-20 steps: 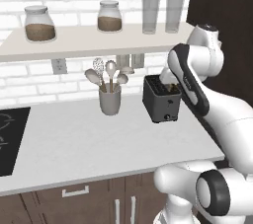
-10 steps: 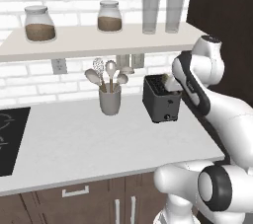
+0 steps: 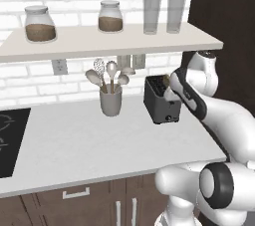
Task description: Start the toaster. Once the lever pops up, take the bread to the plate on the dining counter.
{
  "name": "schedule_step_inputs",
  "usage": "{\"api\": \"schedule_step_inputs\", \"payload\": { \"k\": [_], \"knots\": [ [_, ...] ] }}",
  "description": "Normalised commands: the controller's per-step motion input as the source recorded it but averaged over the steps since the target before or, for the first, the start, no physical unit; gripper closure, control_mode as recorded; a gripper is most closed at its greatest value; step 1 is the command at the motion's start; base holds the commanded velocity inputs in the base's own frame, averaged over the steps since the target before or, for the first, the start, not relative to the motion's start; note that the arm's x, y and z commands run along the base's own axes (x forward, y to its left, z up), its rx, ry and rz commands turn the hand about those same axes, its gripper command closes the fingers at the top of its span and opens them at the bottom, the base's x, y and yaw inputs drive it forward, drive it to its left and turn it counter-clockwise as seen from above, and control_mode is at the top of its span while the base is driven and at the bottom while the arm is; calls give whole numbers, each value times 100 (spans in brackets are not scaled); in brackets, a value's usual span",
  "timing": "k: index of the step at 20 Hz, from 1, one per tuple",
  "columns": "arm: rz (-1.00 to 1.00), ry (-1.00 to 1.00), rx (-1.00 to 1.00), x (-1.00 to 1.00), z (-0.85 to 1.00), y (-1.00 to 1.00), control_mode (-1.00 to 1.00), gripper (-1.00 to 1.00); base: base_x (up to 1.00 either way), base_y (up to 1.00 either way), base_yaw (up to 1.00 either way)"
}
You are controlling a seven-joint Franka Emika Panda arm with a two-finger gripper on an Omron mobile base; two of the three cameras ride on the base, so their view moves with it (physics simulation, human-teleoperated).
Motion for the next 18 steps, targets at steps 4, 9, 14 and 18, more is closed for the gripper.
{"api": "schedule_step_inputs", "payload": {
  "k": [4, 9, 14, 18],
  "knots": [
    [0, 0, -1, 43, -18, -1, -100, 100, 0, 0, 0],
    [0, 0, 0, 51, -4, -10, -100, 100, 0, 0, 0],
    [0, 0, 0, 42, -16, -33, -100, 100, 0, 0, 0],
    [0, 0, 0, 29, -23, -16, -100, 100, 0, 0, 0]
  ]
}}
